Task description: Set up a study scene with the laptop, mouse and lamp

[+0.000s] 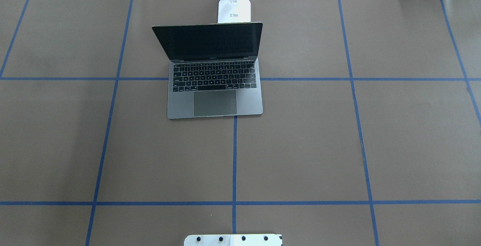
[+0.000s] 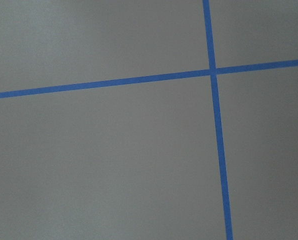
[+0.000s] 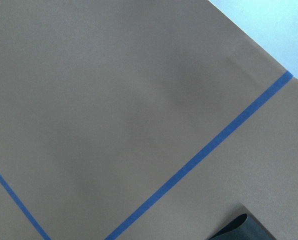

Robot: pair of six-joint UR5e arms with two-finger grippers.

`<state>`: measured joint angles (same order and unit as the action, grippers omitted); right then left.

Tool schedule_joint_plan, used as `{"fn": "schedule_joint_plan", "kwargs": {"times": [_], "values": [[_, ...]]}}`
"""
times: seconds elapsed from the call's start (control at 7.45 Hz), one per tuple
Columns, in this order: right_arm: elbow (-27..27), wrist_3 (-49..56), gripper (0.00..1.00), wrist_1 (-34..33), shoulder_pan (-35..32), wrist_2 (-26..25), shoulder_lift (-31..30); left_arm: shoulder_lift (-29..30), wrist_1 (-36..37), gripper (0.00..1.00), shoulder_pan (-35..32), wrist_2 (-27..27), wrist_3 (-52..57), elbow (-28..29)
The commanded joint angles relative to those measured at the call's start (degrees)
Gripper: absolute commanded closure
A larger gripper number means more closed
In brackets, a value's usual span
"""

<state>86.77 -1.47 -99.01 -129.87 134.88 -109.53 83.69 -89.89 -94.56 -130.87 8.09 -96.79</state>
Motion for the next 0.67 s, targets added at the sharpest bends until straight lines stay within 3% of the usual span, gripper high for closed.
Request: {"fn": "schedule_joint_plan", "kwargs": {"times": [0.0, 0.27, 0.4, 0.54], "values": [[2.00, -7.22, 0.11, -0.13, 0.59, -4.52, 0.63, -0.02, -0.02, 0.00, -0.01, 0.00, 0.00, 0.20], [0.61, -7.39, 0.14, 0.14, 1.73, -8.29, 0.54, -0.02, 0.07, 0.00, -0.01, 0.00, 0.00, 0.46], [-0.27, -12.62, 0.01, 0.40, 1.64, -10.41, 2.02, -0.02, -0.02, 0.00, -0.01, 0.00, -0.09, 0.55], [0.33, -15.72, 0.00, 0.05, 1.73, -10.34, 2.13, -0.02, 0.07, 0.00, -0.01, 0.00, -0.09, 0.64]]}}
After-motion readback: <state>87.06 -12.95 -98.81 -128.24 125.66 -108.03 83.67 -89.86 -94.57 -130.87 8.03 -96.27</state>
